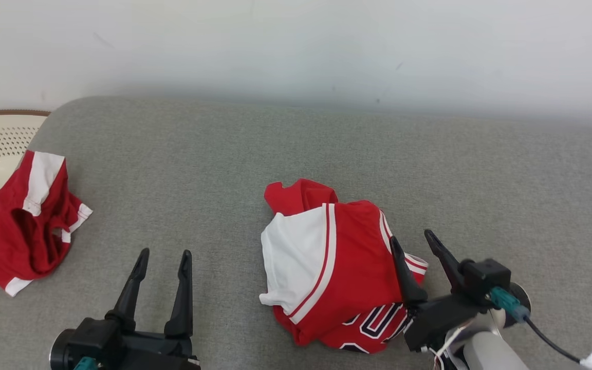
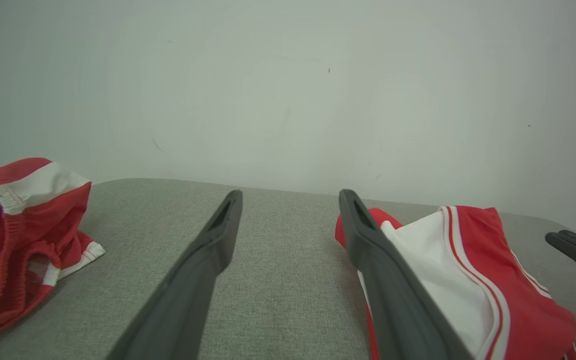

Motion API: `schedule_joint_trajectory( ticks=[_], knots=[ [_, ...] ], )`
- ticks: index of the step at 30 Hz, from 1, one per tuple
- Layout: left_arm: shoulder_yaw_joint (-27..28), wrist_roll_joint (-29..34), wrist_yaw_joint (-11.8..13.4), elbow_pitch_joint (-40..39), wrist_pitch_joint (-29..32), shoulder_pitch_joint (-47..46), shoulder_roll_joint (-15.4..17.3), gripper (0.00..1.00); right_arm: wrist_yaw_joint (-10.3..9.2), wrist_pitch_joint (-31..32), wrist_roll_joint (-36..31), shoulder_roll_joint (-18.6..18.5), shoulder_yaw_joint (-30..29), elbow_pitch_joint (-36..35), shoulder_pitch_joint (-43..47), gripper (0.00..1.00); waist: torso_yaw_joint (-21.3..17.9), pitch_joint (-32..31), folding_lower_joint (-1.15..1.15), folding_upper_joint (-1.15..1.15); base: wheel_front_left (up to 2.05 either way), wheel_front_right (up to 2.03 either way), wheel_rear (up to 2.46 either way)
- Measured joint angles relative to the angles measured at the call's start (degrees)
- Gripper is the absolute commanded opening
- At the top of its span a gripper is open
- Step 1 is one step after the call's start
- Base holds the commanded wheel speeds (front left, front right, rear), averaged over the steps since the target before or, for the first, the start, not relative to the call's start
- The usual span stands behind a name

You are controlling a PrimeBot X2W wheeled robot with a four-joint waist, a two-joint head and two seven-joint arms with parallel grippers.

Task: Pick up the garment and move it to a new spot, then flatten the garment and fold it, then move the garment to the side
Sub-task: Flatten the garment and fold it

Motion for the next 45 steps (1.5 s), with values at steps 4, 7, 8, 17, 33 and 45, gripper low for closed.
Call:
schedule_joint_trajectory(
  ticks=[4,7,8,17,33,45],
  knots=[
    [-0.1,0.2,-0.9,0.6,0.0,0.0,-0.6,1.0,0.0,0.0,2.4,-1.1,2.7,4.8,-4.4,1.0,1.1,-0.2,0.01,0.0,0.0,0.0,0.0],
    [-0.4,0.2,-1.4,1.0,0.0,-0.1,-0.9,1.0,0.01,0.5,4.3,-1.9,4.9,8.7,-7.4,1.0,2.2,-0.1,0.01,0.0,0.0,0.0,0.0],
    [-0.5,0.2,-1.4,1.1,0.0,-0.1,-0.9,1.0,0.0,0.5,5.0,-2.1,5.4,9.8,-8.3,1.0,2.6,-0.1,0.01,0.0,0.0,0.0,0.0],
    [-1.3,0.2,-1.8,1.9,0.0,-0.4,-1.2,1.0,0.0,2.2,13.2,-2.5,9.7,20.1,-14.0,1.0,5.6,0.2,0.01,0.0,0.0,0.0,0.0],
    [-0.7,-0.8,-0.9,2.0,0.0,-0.2,-1.3,1.0,0.01,-0.3,13.9,-7.4,8.2,15.8,-19.9,0.0,4.0,0.3,0.01,0.0,0.0,0.0,0.0],
    [-0.5,-1.4,-0.8,2.1,0.0,-0.2,-1.3,1.0,0.01,-0.4,5.4,-10.8,-7.7,-0.4,-12.3,0.0,-0.7,1.0,0.0,0.0,0.0,0.0,0.0]
  ],
)
